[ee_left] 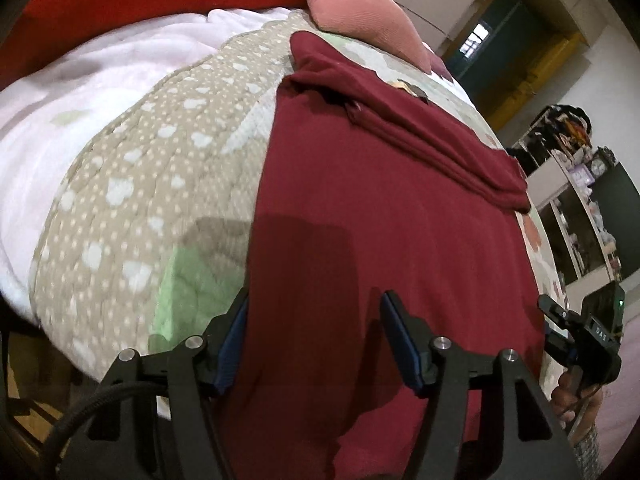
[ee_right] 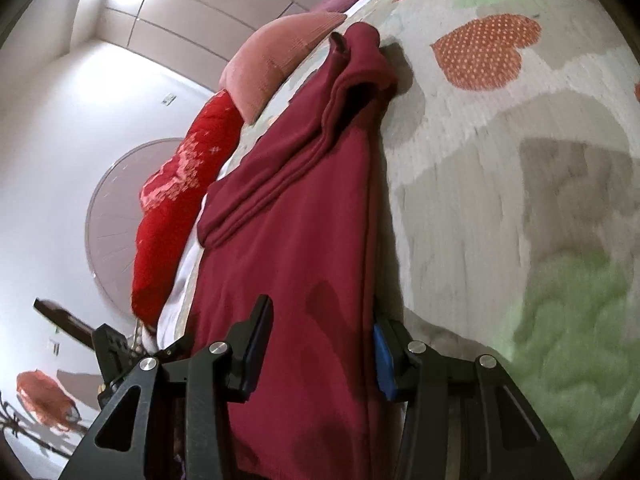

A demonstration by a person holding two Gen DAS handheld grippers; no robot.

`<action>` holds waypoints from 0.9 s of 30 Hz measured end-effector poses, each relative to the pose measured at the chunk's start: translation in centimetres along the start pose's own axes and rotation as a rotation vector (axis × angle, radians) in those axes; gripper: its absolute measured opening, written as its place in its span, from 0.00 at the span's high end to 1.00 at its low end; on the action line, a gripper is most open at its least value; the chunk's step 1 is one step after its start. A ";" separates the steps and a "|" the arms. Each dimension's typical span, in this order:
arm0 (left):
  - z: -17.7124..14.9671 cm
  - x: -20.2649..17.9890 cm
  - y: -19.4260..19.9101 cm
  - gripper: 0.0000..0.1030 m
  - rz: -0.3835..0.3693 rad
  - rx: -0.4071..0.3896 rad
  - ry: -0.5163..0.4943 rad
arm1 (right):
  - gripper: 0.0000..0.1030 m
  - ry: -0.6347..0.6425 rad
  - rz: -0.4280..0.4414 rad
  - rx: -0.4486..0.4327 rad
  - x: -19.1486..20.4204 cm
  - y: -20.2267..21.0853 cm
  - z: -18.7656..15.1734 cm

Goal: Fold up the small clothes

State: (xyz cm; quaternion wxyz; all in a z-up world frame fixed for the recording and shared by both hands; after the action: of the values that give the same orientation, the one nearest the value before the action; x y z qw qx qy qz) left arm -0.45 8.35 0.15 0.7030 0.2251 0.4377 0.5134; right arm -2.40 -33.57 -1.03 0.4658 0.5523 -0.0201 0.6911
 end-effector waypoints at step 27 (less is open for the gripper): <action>-4.4 1.1 3.2 0.89 -0.091 0.040 0.102 | 0.92 0.115 -0.095 0.192 3.1 -0.3 -9.6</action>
State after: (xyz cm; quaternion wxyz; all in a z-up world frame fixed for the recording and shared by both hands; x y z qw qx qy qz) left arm -5.73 10.00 -0.08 0.6977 0.1924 0.4929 0.4829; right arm -9.21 -26.30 -2.42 0.4432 0.5543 0.0990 0.6975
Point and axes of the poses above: each gripper's, at about its wrist camera, not at the fingertips, and y roughly against the way its jaws point, x to its left, z to its top, the point moved 2 cm from there along -y, roughly the way its jaws point, and after that the axes turned 3 degrees about -x, right-handed, at the moved point
